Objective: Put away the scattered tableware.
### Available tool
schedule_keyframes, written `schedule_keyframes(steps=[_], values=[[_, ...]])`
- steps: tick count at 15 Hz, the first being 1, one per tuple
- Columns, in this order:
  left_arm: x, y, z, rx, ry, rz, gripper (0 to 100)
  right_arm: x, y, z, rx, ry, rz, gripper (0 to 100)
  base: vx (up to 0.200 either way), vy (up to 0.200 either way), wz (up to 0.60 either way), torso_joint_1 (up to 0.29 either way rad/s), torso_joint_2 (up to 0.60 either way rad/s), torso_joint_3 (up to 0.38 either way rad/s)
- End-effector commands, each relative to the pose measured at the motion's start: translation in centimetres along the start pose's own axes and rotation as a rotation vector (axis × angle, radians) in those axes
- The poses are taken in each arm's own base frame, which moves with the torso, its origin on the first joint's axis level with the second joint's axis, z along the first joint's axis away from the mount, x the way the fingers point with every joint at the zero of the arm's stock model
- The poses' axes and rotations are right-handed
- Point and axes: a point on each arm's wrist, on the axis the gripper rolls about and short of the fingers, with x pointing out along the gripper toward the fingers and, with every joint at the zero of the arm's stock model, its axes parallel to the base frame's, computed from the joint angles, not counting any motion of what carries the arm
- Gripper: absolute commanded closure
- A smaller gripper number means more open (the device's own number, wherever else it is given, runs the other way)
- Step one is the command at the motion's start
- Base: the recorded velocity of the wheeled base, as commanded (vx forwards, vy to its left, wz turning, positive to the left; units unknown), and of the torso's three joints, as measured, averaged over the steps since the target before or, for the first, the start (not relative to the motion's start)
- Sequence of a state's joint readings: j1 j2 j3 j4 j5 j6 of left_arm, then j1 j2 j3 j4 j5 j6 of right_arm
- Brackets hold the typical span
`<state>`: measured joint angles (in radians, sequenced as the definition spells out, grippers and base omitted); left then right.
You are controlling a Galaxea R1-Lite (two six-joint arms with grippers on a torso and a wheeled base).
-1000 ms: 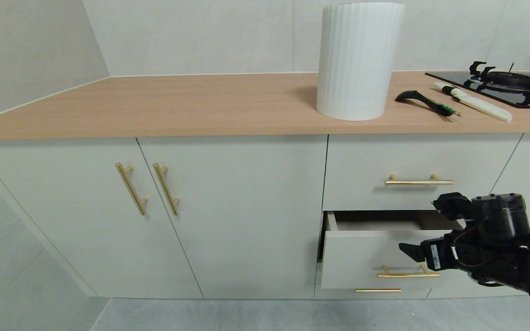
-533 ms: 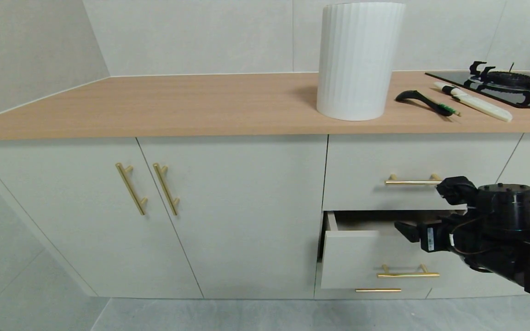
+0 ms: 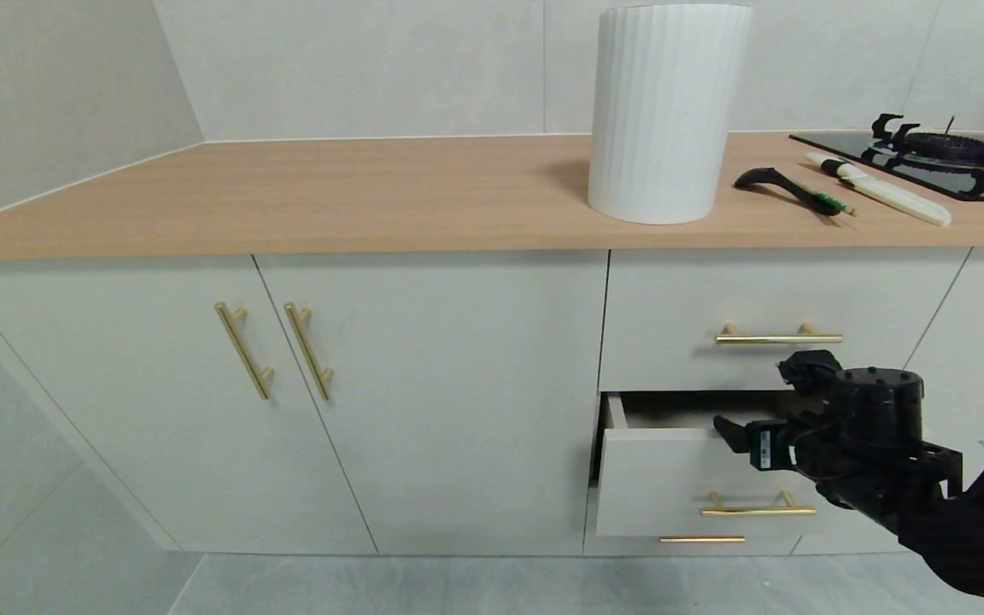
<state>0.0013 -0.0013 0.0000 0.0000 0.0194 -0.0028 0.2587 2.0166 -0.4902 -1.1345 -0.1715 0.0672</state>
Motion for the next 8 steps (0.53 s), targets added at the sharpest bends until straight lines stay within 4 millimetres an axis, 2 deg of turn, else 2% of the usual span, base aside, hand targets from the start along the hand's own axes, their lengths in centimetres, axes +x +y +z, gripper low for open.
schedule_keyframes(steps=[1, 8], values=[[0.01, 0.00, 0.00, 0.000, 0.001, 0.001, 0, 1.13, -0.14, -1.70, -0.006, 0.055, -0.011, 0, 0.000, 0.000, 0.00, 0.000, 0.00, 0.000], [0.01, 0.00, 0.00, 0.000, 0.001, 0.001, 0, 0.57, -0.21, -1.32, -0.007, 0.048, -0.010, 0, 0.000, 0.000, 0.00, 0.000, 0.00, 0.000]])
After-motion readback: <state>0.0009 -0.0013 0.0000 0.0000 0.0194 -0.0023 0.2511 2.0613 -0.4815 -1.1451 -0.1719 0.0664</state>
